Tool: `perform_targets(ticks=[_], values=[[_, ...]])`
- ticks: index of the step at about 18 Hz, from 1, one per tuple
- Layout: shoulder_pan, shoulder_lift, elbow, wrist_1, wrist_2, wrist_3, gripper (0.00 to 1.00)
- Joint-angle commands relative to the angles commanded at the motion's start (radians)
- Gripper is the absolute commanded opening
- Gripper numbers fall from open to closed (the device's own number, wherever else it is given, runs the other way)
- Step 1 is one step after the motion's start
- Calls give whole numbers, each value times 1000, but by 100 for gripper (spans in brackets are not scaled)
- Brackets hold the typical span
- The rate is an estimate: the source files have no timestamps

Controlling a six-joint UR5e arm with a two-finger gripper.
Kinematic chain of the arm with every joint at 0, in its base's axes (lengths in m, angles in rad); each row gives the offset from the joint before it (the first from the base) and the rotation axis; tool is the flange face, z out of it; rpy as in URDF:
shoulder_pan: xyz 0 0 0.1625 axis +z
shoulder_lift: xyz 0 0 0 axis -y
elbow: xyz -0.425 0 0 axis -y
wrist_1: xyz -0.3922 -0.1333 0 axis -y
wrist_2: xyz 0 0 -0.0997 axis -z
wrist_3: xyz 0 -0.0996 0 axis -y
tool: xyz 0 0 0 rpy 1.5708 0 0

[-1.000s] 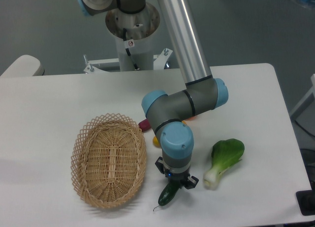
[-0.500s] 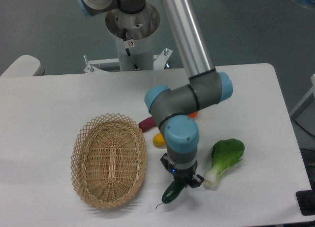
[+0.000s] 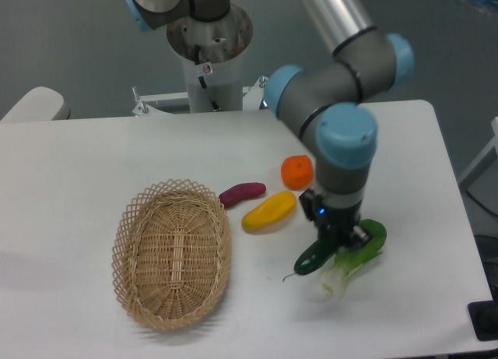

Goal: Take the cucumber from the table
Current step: 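Lift the held cucumber up off the table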

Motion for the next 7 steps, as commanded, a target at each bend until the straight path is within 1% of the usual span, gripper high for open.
perform_targets(ticks=[4, 7], values=[[46, 6, 2, -15, 0, 78, 25], [68, 14, 3, -19, 0, 97, 25]])
